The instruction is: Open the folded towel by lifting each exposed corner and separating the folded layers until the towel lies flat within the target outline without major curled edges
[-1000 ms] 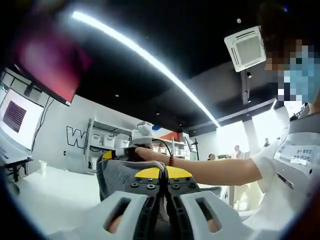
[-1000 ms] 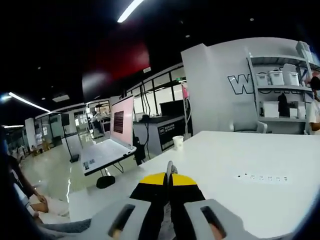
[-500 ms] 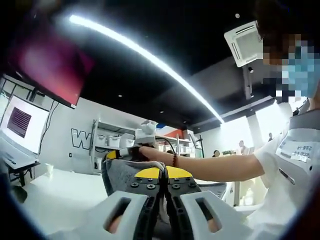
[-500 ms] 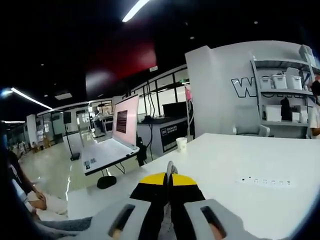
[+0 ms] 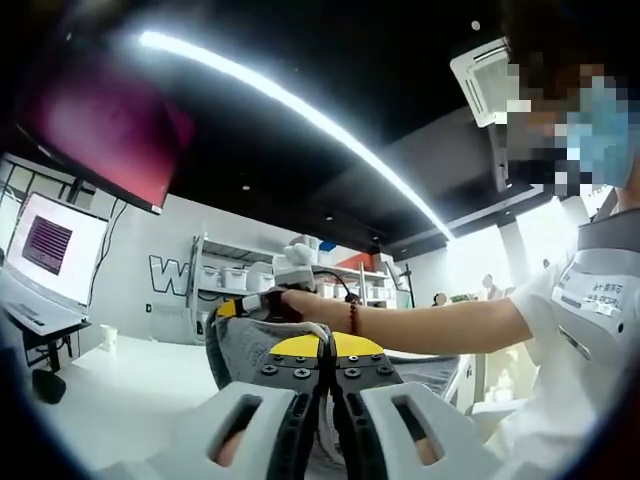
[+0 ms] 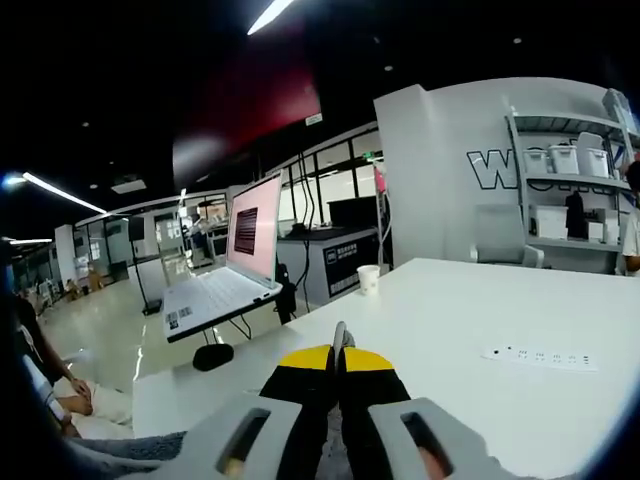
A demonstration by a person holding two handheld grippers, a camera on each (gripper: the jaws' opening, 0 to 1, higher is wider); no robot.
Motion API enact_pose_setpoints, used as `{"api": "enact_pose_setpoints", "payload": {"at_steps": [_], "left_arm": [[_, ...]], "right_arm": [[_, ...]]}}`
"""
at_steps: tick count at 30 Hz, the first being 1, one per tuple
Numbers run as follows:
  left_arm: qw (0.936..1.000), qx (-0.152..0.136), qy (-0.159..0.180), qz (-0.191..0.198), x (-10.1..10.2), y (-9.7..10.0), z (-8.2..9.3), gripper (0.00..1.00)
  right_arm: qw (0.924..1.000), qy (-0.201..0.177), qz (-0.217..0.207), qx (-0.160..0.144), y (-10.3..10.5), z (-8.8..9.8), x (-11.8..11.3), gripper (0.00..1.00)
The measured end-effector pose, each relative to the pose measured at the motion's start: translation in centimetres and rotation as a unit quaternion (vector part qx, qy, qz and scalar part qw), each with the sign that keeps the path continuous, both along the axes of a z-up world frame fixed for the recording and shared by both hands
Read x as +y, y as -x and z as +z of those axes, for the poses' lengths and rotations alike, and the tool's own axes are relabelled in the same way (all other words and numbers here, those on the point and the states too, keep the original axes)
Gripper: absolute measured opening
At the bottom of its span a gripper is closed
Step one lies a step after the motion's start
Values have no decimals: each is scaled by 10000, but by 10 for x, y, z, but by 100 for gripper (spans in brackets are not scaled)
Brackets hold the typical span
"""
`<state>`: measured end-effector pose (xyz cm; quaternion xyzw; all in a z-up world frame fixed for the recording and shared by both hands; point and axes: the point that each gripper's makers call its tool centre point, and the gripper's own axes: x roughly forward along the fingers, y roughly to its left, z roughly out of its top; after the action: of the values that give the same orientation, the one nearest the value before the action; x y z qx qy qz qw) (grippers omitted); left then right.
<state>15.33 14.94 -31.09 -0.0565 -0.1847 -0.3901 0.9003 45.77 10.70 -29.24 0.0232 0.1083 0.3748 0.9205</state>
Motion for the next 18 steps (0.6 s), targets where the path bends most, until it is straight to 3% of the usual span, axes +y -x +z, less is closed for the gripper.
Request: {"api": "enact_pose_setpoints", "payload": {"at_steps": [18], "left_arm": [[9996, 7, -234, 125, 12, 2, -13, 0]], "right_arm": [[9999, -31, 92, 108, 3, -12, 18, 0]]}}
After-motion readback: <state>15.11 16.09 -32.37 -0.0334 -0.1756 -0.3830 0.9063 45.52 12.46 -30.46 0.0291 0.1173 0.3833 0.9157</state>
